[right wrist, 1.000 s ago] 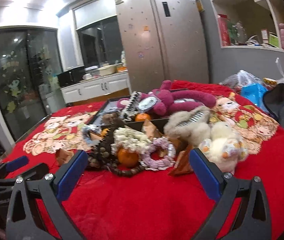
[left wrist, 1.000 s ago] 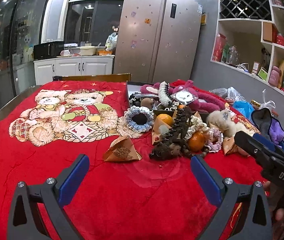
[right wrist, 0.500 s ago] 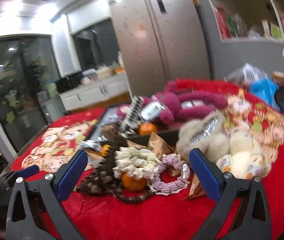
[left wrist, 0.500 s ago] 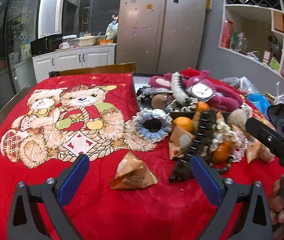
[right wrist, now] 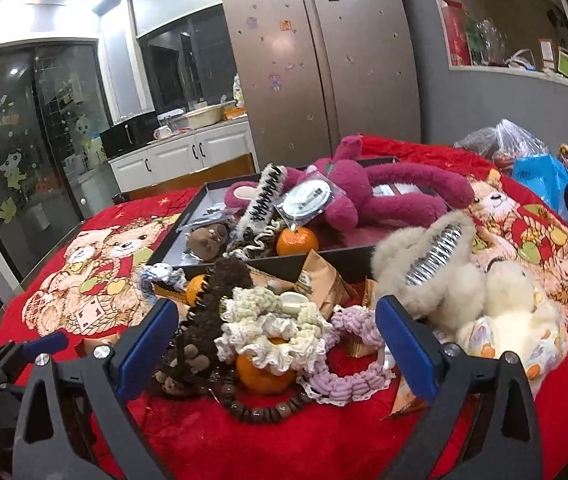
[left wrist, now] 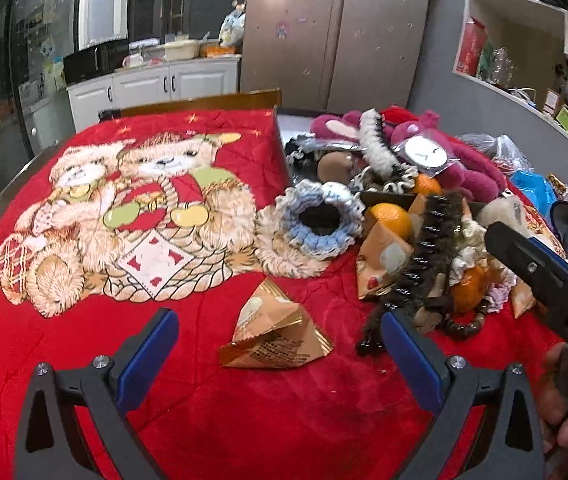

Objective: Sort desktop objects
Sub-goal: 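Move the left gripper toward the tan paper triangle packet on the blanket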

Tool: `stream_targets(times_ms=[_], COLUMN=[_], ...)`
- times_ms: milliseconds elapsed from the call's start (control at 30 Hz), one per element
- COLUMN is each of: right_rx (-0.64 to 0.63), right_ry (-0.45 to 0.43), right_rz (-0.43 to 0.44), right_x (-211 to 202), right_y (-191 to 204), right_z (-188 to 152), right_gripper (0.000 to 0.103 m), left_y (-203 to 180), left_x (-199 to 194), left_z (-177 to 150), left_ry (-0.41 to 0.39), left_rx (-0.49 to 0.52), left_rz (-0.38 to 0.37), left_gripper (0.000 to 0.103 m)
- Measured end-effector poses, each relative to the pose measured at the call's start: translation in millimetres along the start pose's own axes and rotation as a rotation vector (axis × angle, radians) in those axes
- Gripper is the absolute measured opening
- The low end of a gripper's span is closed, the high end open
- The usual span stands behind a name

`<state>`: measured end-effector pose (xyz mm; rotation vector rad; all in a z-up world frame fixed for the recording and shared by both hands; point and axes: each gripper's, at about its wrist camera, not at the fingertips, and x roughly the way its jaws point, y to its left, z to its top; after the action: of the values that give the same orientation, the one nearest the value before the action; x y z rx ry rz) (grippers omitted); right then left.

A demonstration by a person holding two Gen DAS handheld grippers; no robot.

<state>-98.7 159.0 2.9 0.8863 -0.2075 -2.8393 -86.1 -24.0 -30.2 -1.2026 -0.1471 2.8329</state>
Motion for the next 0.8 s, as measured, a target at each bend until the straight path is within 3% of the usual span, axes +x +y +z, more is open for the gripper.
stream_targets(times_ms=[267,467,600,800], right_rx=[-0.032,-0.025,0.003,0.018], right_ry=[0.012,0.014,0.029,0.083], right_rz=[-0.005,0.027,0.042,0.096], right_x=[3,2,5,16], right_y=[7,6,1,-2], right_z=[-1,-1,-1,-1], right_gripper=[0.100,0.098,0.091,0.065], left_y=[19,12,12,15], left_x=[17,16,15,16], left_z=[0,-1,-1,0], left_ry=[0.104,0.104,0.101,0.105], left_rx=[-0.094,-0.054,-0.050,-0.066], left_rz=[-0.032,-0.016,-0.027,-0.043], left_gripper=[0.103,0.103,0.103,0.103])
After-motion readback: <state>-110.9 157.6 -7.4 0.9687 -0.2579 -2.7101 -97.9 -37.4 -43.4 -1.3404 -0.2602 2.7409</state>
